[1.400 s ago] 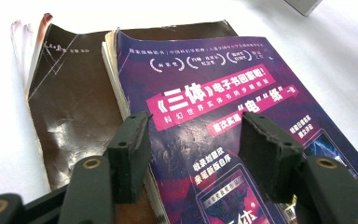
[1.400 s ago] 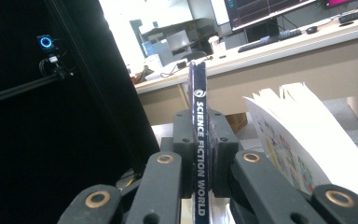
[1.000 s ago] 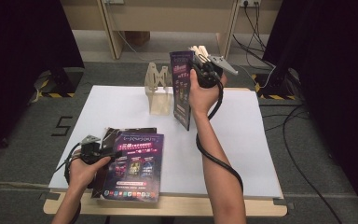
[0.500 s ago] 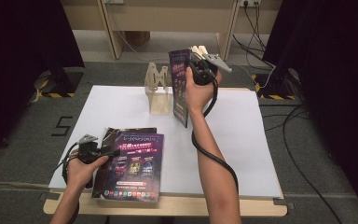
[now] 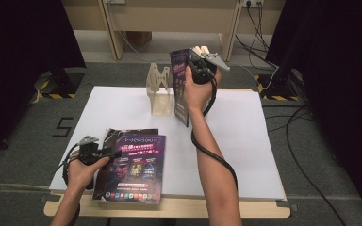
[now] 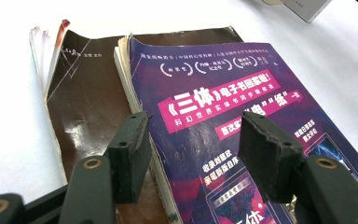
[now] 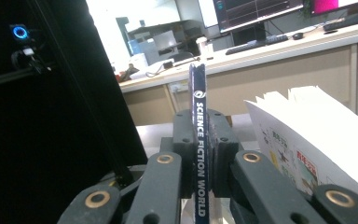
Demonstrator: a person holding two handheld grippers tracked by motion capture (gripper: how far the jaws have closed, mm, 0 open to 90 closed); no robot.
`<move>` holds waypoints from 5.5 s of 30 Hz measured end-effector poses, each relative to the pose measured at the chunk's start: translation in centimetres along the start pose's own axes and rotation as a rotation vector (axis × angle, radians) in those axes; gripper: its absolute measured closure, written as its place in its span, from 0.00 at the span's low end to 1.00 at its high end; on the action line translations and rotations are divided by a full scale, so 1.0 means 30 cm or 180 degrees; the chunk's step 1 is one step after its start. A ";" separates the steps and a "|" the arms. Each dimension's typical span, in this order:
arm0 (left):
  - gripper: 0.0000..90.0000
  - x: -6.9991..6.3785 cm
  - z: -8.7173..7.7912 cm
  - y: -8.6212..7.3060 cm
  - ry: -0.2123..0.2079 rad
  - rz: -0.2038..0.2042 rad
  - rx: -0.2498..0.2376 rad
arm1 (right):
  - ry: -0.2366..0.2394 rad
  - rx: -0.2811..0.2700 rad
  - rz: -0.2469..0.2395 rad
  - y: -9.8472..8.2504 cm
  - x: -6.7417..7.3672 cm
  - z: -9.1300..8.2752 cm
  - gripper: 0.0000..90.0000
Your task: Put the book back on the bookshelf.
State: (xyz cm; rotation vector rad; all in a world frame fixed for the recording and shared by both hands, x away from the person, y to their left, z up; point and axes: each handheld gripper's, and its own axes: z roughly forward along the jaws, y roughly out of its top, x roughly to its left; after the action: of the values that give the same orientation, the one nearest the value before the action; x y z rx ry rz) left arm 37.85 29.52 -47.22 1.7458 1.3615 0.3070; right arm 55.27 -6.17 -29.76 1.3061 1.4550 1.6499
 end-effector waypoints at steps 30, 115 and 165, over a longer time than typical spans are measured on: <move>0.48 -0.012 -0.005 0.001 0.0004 0.0006 0.0013 | 0.0124 0.0247 -0.0531 -0.082 -0.020 -0.278 0.91; 0.48 -0.005 -0.016 0.011 -0.0047 0.0008 -0.0039 | 0.0294 0.0927 -0.0199 -0.082 -0.017 -0.202 0.94; 0.48 0.012 -0.017 0.007 -0.0032 -0.0019 -0.0041 | -0.0049 0.0184 -0.0545 -0.030 0.047 -0.108 0.94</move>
State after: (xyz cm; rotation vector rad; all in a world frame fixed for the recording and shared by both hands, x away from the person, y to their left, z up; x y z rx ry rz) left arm 37.80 30.06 -46.86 1.7301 1.3543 0.3027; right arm 51.64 -5.98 -29.96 1.1864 1.5695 1.4943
